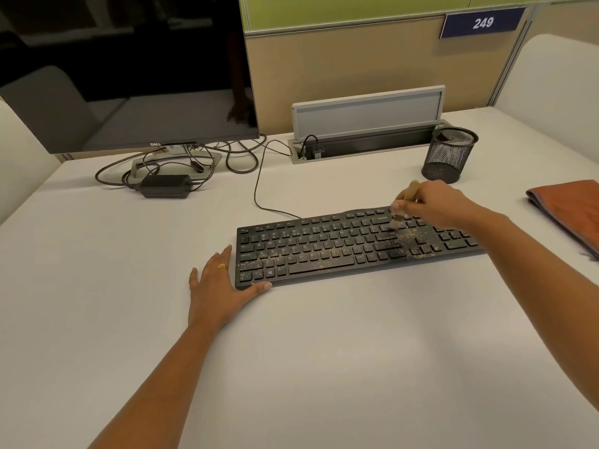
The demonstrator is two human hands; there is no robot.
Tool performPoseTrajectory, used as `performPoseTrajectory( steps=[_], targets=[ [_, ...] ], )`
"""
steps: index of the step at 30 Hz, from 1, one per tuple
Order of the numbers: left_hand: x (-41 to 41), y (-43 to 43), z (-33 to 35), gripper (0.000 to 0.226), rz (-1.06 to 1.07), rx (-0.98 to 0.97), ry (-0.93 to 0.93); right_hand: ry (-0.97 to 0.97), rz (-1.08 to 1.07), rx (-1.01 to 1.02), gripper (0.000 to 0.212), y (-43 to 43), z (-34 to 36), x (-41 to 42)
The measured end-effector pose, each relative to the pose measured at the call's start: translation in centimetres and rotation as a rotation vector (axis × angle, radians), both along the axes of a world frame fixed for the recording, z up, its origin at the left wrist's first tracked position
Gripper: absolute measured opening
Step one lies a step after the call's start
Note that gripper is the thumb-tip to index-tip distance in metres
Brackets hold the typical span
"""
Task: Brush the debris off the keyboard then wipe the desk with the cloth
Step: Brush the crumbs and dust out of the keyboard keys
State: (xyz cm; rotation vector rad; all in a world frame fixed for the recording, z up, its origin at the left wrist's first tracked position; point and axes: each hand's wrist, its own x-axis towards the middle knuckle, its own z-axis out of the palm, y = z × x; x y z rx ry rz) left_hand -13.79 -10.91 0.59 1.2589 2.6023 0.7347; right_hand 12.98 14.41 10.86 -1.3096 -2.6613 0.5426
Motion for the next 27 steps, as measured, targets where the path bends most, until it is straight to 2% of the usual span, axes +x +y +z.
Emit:
performPoseTrajectory(
  steps=[5,8,14,16,22,27],
  targets=[
    [0.0,0.0,-0.2,0.116,0.004,0.003,-0.003,0.262,-0.054,0.036,0.020,-1.7,-0.7,-1.8],
    [0.1,0.1,-0.1,0.116,0.003,0.000,-0.002,0.403,-0.075,-0.060,0.019,-3.2,-1.5,-3.2],
    [0.1,0.1,-0.1,0.119,0.000,0.010,-0.004,0.534,0.014,-0.321,0.036,-8.3,-2.4,-8.1],
    [0.1,0.1,-0.1,0.120,0.003,0.007,-0.004,0.545,0.082,-0.345,0.033,-9.9,-2.7,-9.9],
    [0.1,0.2,-0.1,0.123,-0.004,0.015,-0.017,0.508,0.185,-0.200,0.032,-12.0,-2.6,-14.2],
    [-0.1,0.1,-0.2,0.121,0.008,0.016,-0.025,0.398,0.295,-0.180,0.034,-12.6,-1.7,-16.6]
  ],
)
